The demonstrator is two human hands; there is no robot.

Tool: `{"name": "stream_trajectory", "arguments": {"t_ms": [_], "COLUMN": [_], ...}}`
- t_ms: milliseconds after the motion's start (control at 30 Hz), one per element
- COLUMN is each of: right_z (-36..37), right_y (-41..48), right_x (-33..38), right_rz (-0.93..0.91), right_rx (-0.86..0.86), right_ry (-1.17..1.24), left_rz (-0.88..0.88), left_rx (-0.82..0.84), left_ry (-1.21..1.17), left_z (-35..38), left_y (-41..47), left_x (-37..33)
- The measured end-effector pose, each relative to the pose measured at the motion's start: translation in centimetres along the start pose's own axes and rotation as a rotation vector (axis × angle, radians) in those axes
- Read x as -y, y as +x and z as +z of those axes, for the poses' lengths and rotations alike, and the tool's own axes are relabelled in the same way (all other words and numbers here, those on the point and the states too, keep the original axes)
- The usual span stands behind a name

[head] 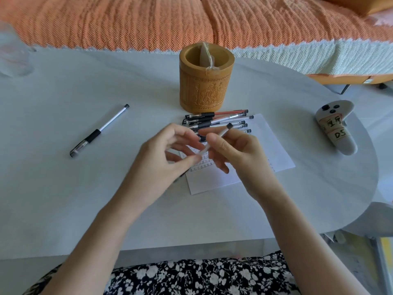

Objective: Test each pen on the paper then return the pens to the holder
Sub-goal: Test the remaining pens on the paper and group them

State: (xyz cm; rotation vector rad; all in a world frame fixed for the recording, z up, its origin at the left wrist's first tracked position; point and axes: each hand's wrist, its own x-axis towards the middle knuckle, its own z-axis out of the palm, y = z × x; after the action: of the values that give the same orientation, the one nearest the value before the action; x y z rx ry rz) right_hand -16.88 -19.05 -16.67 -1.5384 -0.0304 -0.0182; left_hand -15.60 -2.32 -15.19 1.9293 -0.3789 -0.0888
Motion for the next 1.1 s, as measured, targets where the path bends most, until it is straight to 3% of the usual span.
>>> {"name": "stream_trajectory", "arguments": {"t_ms": [167, 433, 833, 1100], "right_z": [-0.9, -1.5, -2.8, -2.7], "right_y": [0.2, 0.2, 0.3, 0.2], "right_x": [0.0, 0.0, 0.2, 0.3], "right_rz": [-0.047, -0.044, -0.047, 0.118], "right_rx": [-0.158, -0.181, -0.136, 0.053], "right_ry": [0.114, 0.096, 0.207, 0.222], "left_rz": [-0.021, 0.000, 0.032, 0.044], "left_rx": [-0.016, 0.071, 0.079, 0.102], "left_ry": [0.065, 0.262, 0.210, 0.155], "left_z": [0.9, 1.7, 2.0, 3.2], "left_y": [-0.1, 0.0, 0.2, -0.2], "left_x": [0.4, 0.3, 0.2, 0.0]}}
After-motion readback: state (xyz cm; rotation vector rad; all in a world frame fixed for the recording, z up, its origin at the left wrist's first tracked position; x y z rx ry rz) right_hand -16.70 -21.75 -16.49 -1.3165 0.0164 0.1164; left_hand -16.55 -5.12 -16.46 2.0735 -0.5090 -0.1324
